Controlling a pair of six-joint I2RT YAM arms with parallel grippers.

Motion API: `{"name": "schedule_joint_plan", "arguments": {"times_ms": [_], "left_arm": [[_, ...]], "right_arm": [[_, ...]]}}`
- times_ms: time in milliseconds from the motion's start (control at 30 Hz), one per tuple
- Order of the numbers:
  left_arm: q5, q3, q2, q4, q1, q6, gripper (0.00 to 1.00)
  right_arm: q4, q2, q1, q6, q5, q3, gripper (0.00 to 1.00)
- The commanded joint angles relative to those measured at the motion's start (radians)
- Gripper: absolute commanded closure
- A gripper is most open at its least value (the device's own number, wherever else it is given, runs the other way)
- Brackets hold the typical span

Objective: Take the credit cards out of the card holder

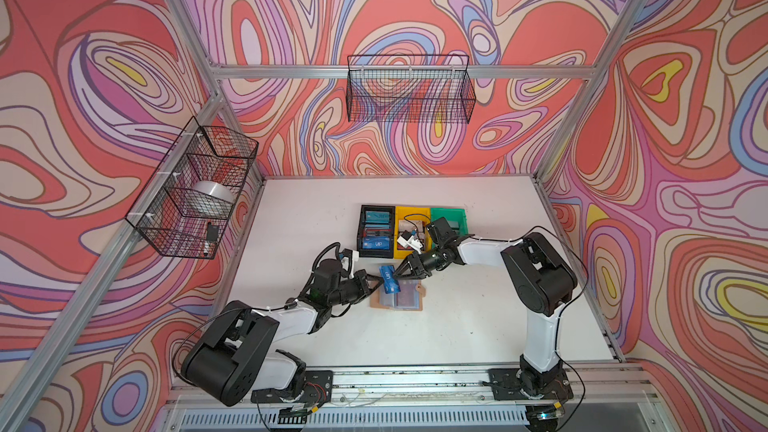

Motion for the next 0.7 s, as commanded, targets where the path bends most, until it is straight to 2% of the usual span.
{"name": "schedule_joint_plan", "arguments": {"times_ms": [0,267,667], "left_arm": [[0.02,-0.005,0.028,0.065,0.005,-0.018,1.0],[0.022,-0.009,0.051,0.095,0.005,-0.025,1.0],[0.023,-0.014,0.066,0.116,0.004,-0.031,1.0]], "right_arm": [[0.097,0.006,0.001,0.055,-0.057,-0.017,0.65],[0.127,0.001,0.001,0.075,-0.071,-0.03,0.69],[0.15,-0.012,0.003,0.088,-0.095,-0.036,0.82]]}}
